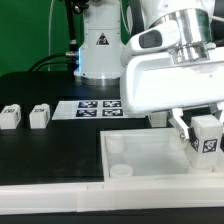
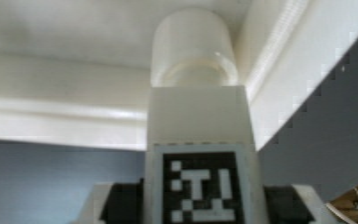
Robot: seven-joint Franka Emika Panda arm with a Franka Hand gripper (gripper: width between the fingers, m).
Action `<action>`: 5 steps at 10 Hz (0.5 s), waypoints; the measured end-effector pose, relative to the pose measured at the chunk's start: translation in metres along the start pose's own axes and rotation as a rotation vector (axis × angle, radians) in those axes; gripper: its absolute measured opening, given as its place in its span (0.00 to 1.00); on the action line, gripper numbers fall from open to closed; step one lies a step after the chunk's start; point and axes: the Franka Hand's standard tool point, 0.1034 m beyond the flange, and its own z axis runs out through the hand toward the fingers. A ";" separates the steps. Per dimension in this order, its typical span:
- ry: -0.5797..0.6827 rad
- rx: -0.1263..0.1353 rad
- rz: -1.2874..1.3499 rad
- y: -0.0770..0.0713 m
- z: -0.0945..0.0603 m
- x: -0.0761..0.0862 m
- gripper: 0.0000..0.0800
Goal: Assemble one leg
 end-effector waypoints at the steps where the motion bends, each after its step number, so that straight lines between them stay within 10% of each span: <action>1: 0.002 0.000 0.000 0.000 0.000 0.000 0.36; 5: -0.004 0.001 0.000 0.000 0.000 0.000 0.36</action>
Offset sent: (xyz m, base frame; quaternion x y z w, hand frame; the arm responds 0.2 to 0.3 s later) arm -0.0023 -0.0014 -0.0006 -0.0060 0.0012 -0.0004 1.0000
